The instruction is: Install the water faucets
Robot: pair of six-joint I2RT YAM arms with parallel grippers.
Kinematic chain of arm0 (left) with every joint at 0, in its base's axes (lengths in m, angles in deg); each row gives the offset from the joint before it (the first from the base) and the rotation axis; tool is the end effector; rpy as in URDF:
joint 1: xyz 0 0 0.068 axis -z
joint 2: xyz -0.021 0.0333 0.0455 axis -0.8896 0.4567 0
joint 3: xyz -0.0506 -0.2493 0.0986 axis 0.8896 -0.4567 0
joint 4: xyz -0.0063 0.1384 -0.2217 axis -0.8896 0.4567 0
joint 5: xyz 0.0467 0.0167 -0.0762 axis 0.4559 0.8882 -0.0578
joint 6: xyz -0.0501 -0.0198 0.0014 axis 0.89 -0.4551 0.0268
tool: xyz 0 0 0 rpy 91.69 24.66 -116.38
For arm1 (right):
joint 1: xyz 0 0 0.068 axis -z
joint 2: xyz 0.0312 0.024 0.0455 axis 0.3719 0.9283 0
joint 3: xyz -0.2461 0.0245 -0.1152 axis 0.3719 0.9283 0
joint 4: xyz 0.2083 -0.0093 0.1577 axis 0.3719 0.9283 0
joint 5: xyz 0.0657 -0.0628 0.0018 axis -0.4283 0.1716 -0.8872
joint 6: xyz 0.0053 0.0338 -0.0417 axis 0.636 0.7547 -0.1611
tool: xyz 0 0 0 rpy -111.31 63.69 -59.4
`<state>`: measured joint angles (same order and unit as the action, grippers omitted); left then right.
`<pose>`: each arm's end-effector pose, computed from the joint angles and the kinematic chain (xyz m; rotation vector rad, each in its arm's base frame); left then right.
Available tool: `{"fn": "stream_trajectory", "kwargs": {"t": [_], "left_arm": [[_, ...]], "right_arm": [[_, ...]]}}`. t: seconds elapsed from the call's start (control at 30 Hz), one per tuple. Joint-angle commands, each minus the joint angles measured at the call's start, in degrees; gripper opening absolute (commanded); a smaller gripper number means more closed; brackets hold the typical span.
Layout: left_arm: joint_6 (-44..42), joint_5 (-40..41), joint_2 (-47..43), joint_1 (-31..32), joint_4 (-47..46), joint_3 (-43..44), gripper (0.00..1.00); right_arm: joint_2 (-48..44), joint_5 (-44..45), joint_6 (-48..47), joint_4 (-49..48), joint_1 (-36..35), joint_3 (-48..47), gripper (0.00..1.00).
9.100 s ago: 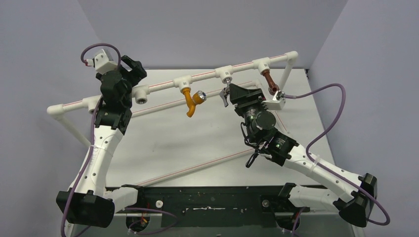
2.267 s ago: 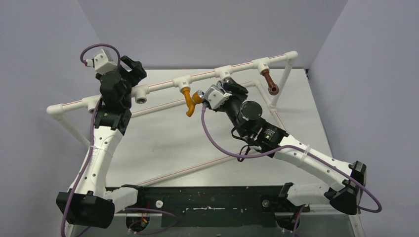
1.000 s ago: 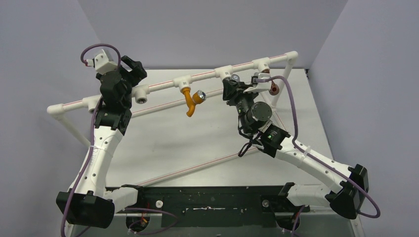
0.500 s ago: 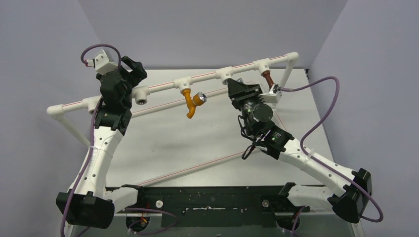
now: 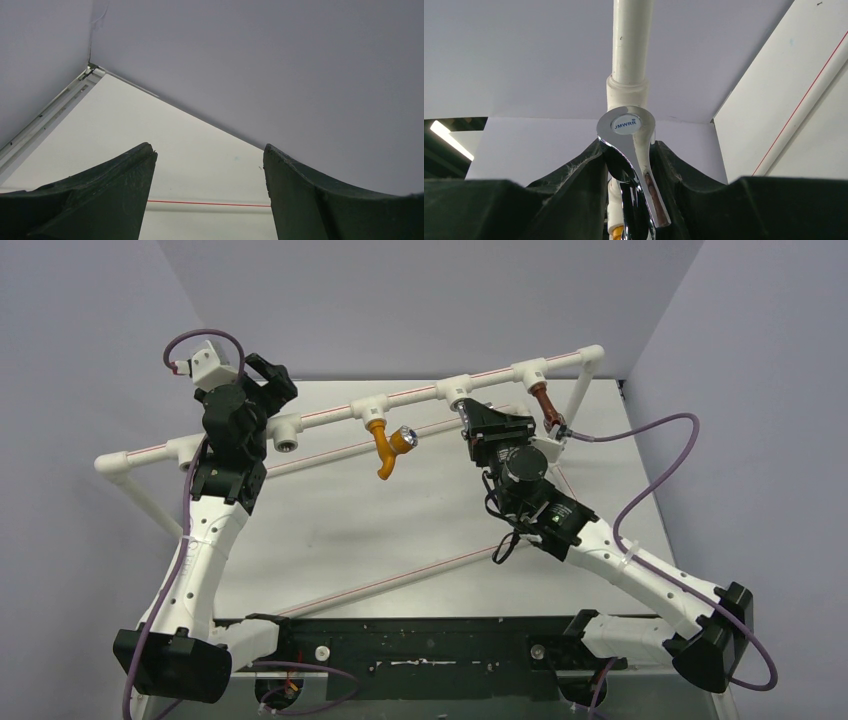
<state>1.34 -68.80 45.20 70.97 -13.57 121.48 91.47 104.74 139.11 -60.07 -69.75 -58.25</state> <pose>0.2676 -0.0263 0.4145 -0.5544 1.5352 -0.2227 0.1928 0.1830 0.3769 1.0733 1.3914 1.3415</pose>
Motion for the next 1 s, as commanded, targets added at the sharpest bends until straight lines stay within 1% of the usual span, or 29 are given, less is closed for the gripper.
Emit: {"fn": "stream_trajectory", "kwargs": {"t": [0.0, 0.07, 0.1, 0.13, 0.2, 0.3, 0.5, 0.6, 0.77, 0.83, 0.9, 0.97], "left_arm": [[-0.6, -0.5, 3.9, 0.1, 13.9, -4.8, 0.76], [-0.6, -0.5, 4.0, 0.1, 13.9, -4.7, 0.76], [-0.7, -0.4, 4.0, 0.1, 13.9, -4.7, 0.76], [-0.7, -0.4, 4.0, 0.1, 13.9, -4.7, 0.76], [-0.6, -0.3, 4.0, 0.1, 13.9, -4.7, 0.76], [-0.7, -0.4, 4.1, 0.1, 13.9, -4.7, 0.76], [-0.7, -0.3, 4.1, 0.1, 13.8, -4.7, 0.76], [-0.7, -0.4, 4.1, 0.1, 13.9, -4.7, 0.76], [-0.7, -0.3, 4.1, 0.1, 13.9, -4.7, 0.76], [-0.7, -0.2, 4.1, 0.1, 13.9, -4.7, 0.76], [-0.7, -0.3, 4.1, 0.1, 13.9, -4.7, 0.76], [-0.7, -0.3, 4.1, 0.1, 13.9, -4.7, 0.76]], "right_arm": [[-0.2, 0.8, 2.4, 6.8, -0.2, -1.7, 0.05], [-0.3, 0.7, 1.8, 7.3, -0.2, -1.6, 0.19], [-0.5, 0.5, 1.4, 7.0, -0.2, -1.4, 0.3], [-0.7, 0.3, 0.8, 6.7, -0.2, -1.2, 0.43], [-1.4, 0.0, -0.1, 6.6, -0.3, -0.8, 0.53], [-2.4, -0.1, -0.6, 7.3, -0.4, -0.5, 0.62], [-4.3, -1.1, -3.4, 7.5, -1.3, 0.1, 0.74], [-6.3, -2.4, -8.0, 6.5, -1.5, 0.5, 0.77], [-10.1, -4.7, -14.6, 5.7, -1.8, 2.7, 0.79], [-11.0, -5.9, -18.4, 7.3, -1.7, 2.2, 0.79], [-11.4, -6.5, -22.6, 11.2, -1.7, 0.5, 0.8], [-11.9, -7.8, -27.8, 12.0, -1.7, -0.5, 0.8]]}}
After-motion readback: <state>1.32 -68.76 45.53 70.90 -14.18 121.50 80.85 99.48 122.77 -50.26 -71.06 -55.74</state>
